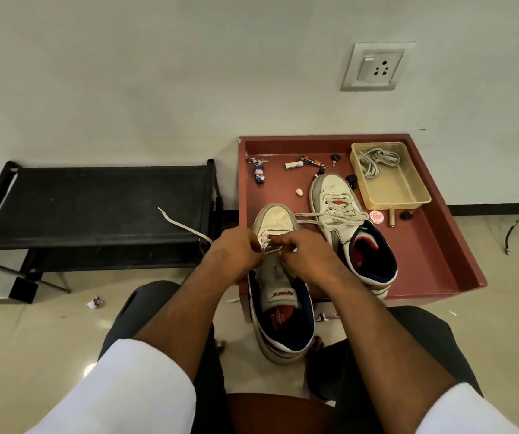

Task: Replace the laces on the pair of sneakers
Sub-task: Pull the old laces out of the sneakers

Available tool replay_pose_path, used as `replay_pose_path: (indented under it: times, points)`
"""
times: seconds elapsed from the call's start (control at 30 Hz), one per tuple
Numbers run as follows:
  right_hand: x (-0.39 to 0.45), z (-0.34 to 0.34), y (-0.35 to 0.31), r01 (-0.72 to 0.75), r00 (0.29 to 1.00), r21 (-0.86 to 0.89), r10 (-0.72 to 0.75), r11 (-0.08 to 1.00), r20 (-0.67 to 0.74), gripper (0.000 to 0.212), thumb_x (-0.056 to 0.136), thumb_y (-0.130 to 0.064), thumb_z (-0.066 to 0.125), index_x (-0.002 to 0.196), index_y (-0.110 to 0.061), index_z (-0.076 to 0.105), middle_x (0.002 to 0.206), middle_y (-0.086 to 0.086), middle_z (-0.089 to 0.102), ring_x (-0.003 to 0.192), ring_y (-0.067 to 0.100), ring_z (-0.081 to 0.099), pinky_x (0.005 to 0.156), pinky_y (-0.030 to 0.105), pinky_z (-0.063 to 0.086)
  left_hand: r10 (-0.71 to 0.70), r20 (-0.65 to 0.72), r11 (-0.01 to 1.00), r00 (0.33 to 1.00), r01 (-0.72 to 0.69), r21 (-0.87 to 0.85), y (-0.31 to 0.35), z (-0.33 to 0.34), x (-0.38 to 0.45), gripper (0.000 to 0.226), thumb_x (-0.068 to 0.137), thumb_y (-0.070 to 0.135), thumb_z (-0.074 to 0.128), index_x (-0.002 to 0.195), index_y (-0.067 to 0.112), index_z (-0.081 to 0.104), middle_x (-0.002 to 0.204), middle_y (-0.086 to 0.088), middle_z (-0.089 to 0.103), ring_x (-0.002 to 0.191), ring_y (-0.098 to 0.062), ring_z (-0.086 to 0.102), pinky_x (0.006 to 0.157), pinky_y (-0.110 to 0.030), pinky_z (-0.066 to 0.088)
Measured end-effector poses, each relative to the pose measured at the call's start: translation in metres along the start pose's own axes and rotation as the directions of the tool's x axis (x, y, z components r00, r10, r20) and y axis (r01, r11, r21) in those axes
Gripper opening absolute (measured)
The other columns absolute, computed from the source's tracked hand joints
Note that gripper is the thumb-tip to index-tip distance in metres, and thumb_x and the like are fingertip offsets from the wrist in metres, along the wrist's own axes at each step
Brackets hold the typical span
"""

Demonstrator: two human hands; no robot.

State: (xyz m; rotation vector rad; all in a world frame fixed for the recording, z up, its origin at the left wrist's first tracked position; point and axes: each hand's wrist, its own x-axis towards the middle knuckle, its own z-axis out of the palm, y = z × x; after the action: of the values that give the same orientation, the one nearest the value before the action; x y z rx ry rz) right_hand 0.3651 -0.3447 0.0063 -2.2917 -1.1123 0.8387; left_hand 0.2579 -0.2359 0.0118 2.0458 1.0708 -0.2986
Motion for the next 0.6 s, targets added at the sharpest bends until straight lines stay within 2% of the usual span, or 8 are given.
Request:
replay_pose_path:
  times: [0.03,0.1,0.2,0.27,0.33,0.4,0.53,0.6]
  points:
    - [0.003,0.004,-0.003,-0.002,1.0,-0.056,0.003,0.998,0.006,0.039,0.087,-0.007,0.057,0.119,-0.026,0.069,0.118,-0.001,0.069,0.109,0.02,0.062,0.093,0.032,0.05,-0.002,-0.011,1.0,1.0,0.002,-0.007,-0.001,0.001,0.001,0.022,0.091,0.009,0.064,0.112,0.012,0.067,0.102,-0.007,0.065,0.078,-0.023,0.069,0.07,-0.038,0.062]
    - [0.007,0.012,-0.005,-0.037,0.999,-0.047,0.037,0.998,-0.005,0.034,0.082,-0.011,0.063,0.111,-0.026,0.07,0.107,0.0,0.071,0.101,0.021,0.065,0.088,0.036,0.053,-0.002,-0.043,1.0,0.999,0.001,-0.024,-0.002,0.002,0.0,0.024,0.091,0.006,0.062,0.114,0.012,0.068,0.102,-0.008,0.066,0.077,-0.023,0.069,0.067,-0.037,0.062]
    - [0.01,0.023,-0.001,-0.142,0.99,0.144,0.14,0.979,0.023,0.033,0.076,-0.011,0.074,0.104,-0.026,0.068,0.101,-0.005,0.07,0.096,0.015,0.065,0.081,0.029,0.053,-0.026,-0.086,0.996,0.996,0.018,-0.083,-0.012,0.007,-0.001,0.026,0.091,0.008,0.063,0.116,0.014,0.068,0.103,-0.008,0.066,0.075,-0.022,0.068,0.059,-0.033,0.061]
    - [0.011,0.028,0.0,-0.121,0.993,0.172,0.119,0.978,0.024,0.033,0.077,-0.011,0.075,0.105,-0.026,0.068,0.099,-0.009,0.069,0.093,0.012,0.063,0.079,0.026,0.05,-0.034,-0.113,0.991,0.993,0.018,-0.134,-0.015,0.01,-0.003,0.028,0.091,0.011,0.065,0.118,0.015,0.068,0.103,-0.008,0.067,0.076,-0.022,0.068,0.059,-0.034,0.061]
    - [0.011,0.031,-0.003,-0.075,0.997,0.103,0.076,0.992,-0.014,0.019,0.08,-0.017,0.074,0.097,-0.024,0.07,0.092,-0.007,0.067,0.087,0.014,0.061,0.077,0.028,0.051,-0.031,-0.119,0.988,0.992,0.012,-0.155,-0.016,0.012,0.0,0.03,0.091,0.01,0.066,0.12,0.016,0.067,0.104,-0.008,0.067,0.078,-0.022,0.068,0.061,-0.035,0.062]
    - [0.011,0.027,-0.002,-0.064,0.995,0.111,0.071,0.992,-0.067,0.006,0.083,-0.017,0.071,0.08,-0.02,0.066,0.079,-0.004,0.065,0.078,0.017,0.061,0.07,0.029,0.051,-0.045,-0.114,0.986,0.992,0.026,-0.165,-0.017,0.01,0.001,0.029,0.09,0.007,0.065,0.118,0.016,0.068,0.104,-0.008,0.067,0.077,-0.022,0.068,0.059,-0.033,0.061]
    - [0.008,-0.003,0.02,-0.118,0.936,0.464,0.254,0.878,-0.243,0.011,0.085,-0.011,0.071,0.076,-0.01,0.065,0.069,-0.003,0.061,0.061,0.009,0.051,0.055,0.022,0.037,-0.085,-0.109,0.982,0.99,0.065,-0.175,-0.023,0.005,0.003,0.024,0.09,0.004,0.064,0.109,0.015,0.072,0.097,-0.008,0.068,0.073,-0.021,0.07,0.049,-0.027,0.057]
    - [0.003,-0.007,0.024,-0.089,0.931,0.446,0.234,0.891,-0.28,0.01,0.085,-0.013,0.071,0.079,-0.013,0.064,0.071,-0.005,0.058,0.062,0.006,0.049,0.059,0.022,0.035,-0.076,-0.098,0.984,0.992,0.059,-0.166,-0.023,0.004,0.004,0.025,0.089,0.003,0.065,0.109,0.016,0.072,0.099,-0.007,0.068,0.076,-0.021,0.07,0.051,-0.029,0.058]
